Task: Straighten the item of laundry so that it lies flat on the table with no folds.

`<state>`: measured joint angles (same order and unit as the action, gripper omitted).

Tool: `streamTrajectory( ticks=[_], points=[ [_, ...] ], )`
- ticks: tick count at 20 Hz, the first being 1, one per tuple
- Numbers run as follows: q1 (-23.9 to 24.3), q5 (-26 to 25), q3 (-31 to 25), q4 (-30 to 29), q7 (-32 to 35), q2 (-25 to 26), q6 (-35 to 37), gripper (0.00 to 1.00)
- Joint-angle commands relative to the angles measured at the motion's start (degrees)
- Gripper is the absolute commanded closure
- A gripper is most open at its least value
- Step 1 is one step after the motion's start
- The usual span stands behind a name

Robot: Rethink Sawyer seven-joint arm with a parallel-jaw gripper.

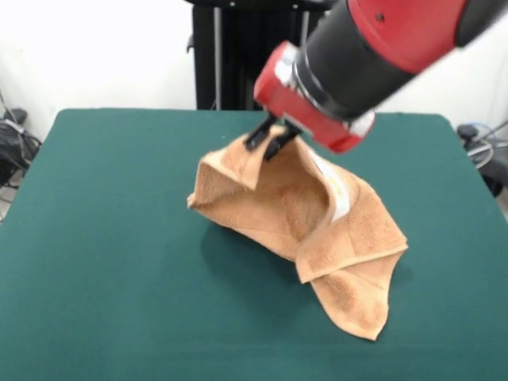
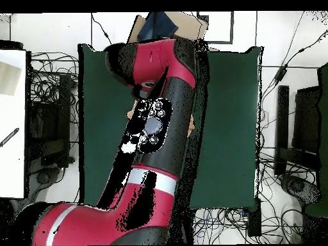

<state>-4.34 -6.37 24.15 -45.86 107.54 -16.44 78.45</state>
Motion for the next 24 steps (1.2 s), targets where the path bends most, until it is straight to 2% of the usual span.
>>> streamTrajectory(
  ticks=[1,4,8,12,24],
  points=[
    [0.2,-4.6,-1.3,-10.8,-14.7,-10.2,11.8,1.00],
    [1.2,-6.0,-1.8,-8.6,-16.1,-10.6,13.8,1.00],
    [4.4,-7.7,-4.9,-2.8,-17.9,-6.1,13.9,1.00],
    [6.1,-8.5,-7.1,-0.7,-17.9,-3.2,12.0,1.00],
    [5.5,-9.0,-8.3,-6.6,-14.1,-6.0,9.3,1.00]
  ],
)
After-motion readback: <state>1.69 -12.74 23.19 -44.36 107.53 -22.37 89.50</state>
